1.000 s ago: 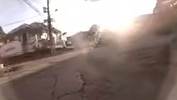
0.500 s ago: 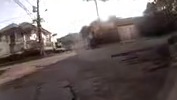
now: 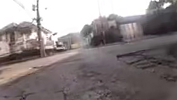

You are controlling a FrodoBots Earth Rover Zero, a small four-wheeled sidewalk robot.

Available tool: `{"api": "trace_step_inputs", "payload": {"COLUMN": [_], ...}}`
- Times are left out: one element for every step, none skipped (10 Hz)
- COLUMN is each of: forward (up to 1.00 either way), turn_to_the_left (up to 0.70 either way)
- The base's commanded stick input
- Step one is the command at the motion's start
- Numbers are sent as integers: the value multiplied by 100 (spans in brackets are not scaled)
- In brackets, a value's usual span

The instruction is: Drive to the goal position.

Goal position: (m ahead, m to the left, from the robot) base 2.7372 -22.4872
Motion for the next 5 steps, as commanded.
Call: {"api": "trace_step_inputs", "payload": {"forward": [100, 100, 100, 100, 100], "turn_to_the_left": [0, 0, 0, 0, 0]}}
